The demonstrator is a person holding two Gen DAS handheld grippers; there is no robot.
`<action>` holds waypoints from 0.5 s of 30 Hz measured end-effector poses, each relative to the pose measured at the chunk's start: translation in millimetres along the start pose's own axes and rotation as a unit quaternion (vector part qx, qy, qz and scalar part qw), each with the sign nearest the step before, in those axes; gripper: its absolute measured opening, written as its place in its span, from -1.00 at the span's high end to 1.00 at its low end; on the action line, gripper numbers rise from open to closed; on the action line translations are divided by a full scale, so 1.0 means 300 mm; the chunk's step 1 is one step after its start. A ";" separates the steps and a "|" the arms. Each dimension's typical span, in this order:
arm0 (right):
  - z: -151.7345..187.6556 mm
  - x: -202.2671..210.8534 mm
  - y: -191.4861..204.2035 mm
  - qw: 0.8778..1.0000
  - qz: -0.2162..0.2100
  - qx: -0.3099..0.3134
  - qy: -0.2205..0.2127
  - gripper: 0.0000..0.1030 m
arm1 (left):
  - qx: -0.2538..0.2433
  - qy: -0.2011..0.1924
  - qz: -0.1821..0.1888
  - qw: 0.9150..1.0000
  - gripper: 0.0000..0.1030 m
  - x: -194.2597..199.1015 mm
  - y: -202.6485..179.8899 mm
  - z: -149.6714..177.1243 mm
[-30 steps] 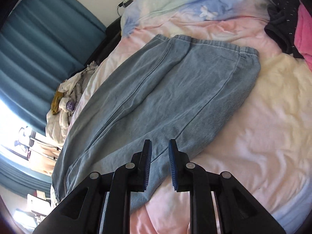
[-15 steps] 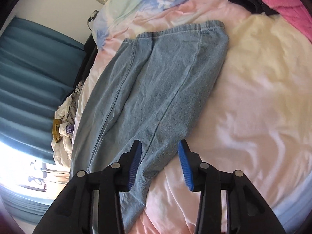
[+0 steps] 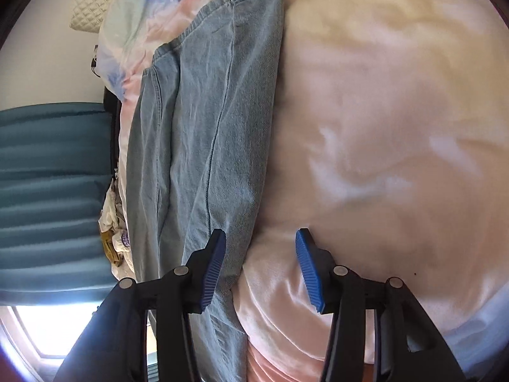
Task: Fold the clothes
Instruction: 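Close the left tool on the waistband while the right tool grasps the leg hem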
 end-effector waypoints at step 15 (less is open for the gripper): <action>-0.122 -0.055 -0.053 0.997 -0.040 -0.059 -0.020 0.10 | 0.057 -0.079 0.026 0.995 0.29 0.115 0.075 0.000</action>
Point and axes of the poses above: each gripper's, at about its wrist camera, not at the fingertips, and x roughly against the way its jaws point, y to its left, z to its underside, the point moved 1 cm from there along -x, roughly the way its jaws point, and after that the axes turned 8 degrees about z, right-handed, at the moved point
